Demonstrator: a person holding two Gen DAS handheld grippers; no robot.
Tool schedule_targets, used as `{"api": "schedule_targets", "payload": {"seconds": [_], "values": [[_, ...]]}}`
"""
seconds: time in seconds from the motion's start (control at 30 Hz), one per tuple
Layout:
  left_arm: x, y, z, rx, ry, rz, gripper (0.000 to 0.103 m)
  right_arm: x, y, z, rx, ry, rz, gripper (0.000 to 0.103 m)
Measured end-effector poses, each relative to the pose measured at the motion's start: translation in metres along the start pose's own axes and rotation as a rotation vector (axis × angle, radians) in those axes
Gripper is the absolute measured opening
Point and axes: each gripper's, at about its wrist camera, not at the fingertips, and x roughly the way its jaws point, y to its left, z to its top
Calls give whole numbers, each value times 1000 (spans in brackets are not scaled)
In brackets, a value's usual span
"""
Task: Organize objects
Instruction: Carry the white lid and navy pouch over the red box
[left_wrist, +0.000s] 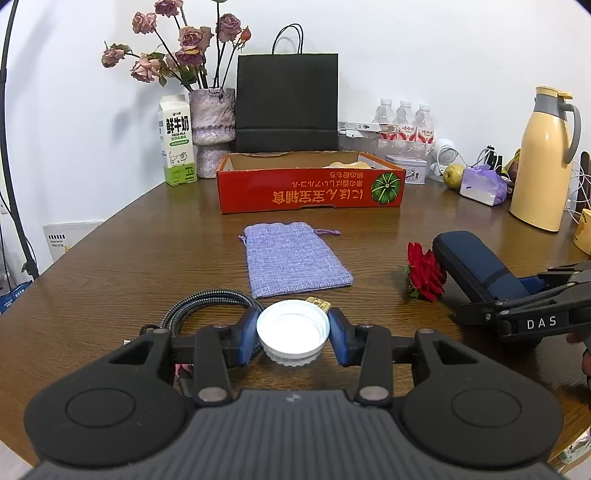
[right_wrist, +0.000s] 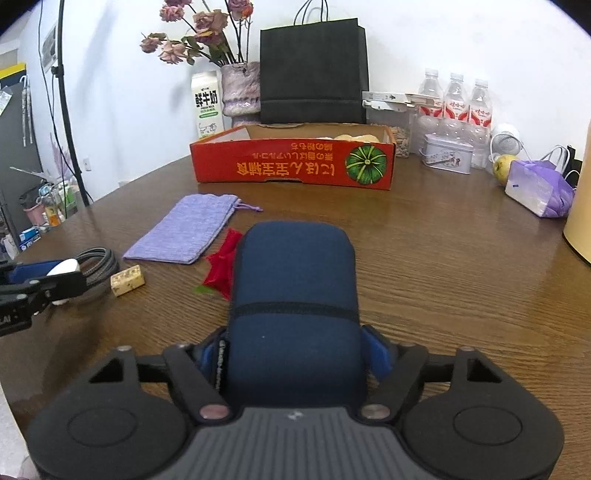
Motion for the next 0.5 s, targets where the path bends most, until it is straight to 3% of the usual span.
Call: {"api": "schedule_targets", "payload": {"seconds": [0.2, 0.5], "values": [[1, 2, -2, -8, -5, -13, 41, -3, -2, -3, 21, -31, -7, 63], [0, 8, -3, -23, -8, -31, 41, -16, 3, -8, 13, -124, -50, 62]]}}
